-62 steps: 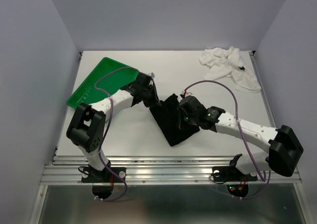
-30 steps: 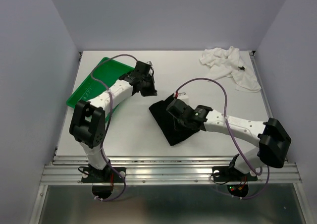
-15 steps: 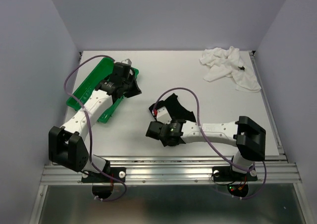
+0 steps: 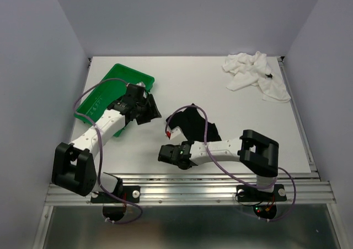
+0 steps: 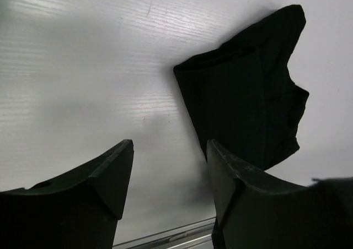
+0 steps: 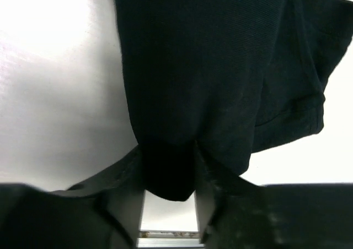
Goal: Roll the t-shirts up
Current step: Roll the T-shirt to the center of the board.
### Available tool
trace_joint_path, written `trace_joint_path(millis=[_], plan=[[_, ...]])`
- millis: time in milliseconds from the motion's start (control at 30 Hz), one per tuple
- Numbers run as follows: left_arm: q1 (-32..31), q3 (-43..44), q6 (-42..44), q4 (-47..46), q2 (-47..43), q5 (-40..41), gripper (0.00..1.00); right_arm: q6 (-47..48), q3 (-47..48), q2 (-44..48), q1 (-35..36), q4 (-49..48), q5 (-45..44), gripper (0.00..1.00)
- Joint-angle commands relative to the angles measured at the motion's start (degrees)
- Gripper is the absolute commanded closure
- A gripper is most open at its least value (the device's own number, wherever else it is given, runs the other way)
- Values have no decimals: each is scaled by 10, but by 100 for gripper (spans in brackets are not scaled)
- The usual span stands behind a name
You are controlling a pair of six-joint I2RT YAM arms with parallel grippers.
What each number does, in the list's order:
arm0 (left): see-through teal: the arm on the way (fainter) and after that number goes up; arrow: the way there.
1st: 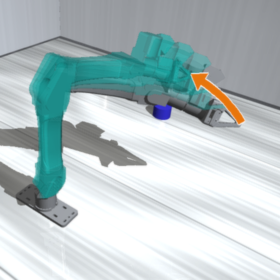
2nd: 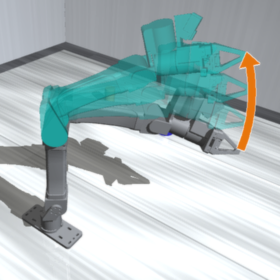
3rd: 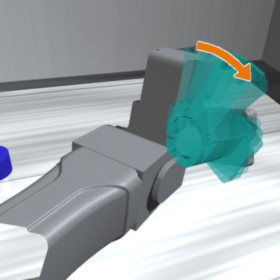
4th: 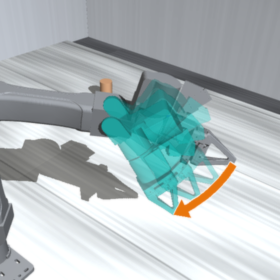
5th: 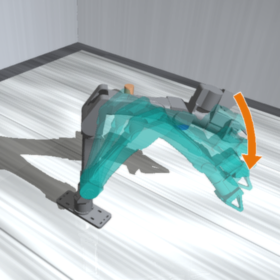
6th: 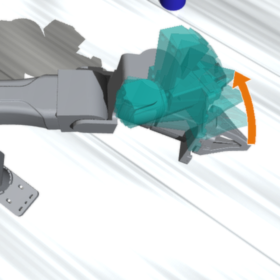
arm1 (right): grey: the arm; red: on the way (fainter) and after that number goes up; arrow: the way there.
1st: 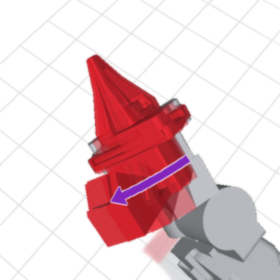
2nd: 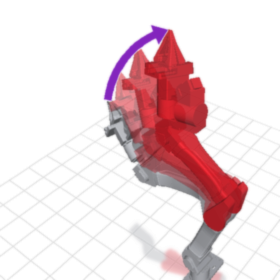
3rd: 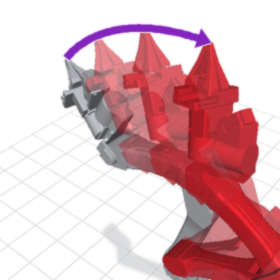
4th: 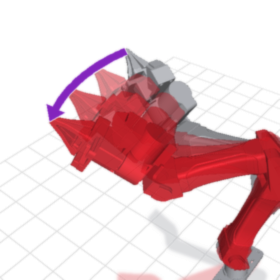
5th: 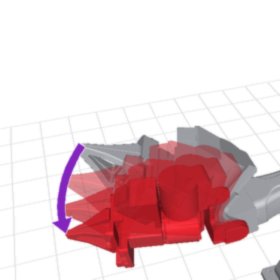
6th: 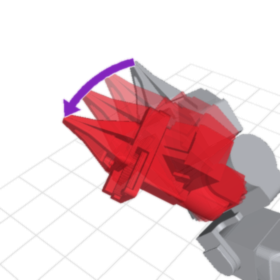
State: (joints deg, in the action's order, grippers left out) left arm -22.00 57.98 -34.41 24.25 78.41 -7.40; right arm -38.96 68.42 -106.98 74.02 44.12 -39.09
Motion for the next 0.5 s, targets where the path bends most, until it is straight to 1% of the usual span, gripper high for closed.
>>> trace_joint_path(millis=[0, 67, 133, 167, 200, 233, 300, 467], plan=[[0, -43, -14, -48, -35, -46, 31, -17, -14, -7, 4, -23, -30, 68], [-2, -72, -21, -71, -43, -69, 26, -10, -20, 15, 4, -33, -25, 80], [-6, -94, -24, -116, -47, -96, 18, 7, -26, 35, 4, -58, -16, 87], [-8, -121, -26, -139, -48, -105, 16, 15, -32, 61, 4, -70, 2, 90], [-9, -131, -28, -170, -47, -123, 12, 22, -46, 74, 4, -83, 15, 91], [-10, -140, -32, -183, -44, -132, 11, 37, -54, 87, 4, -114, 29, 92], [-18, -158, -37, -211, -36, -140, 8, 44, -72, 119, -3, -140, 64, 96], [-29, -182, -54, -255, -22, -149, 5, 53, -100, 164, -21, -178, 131, 97]])
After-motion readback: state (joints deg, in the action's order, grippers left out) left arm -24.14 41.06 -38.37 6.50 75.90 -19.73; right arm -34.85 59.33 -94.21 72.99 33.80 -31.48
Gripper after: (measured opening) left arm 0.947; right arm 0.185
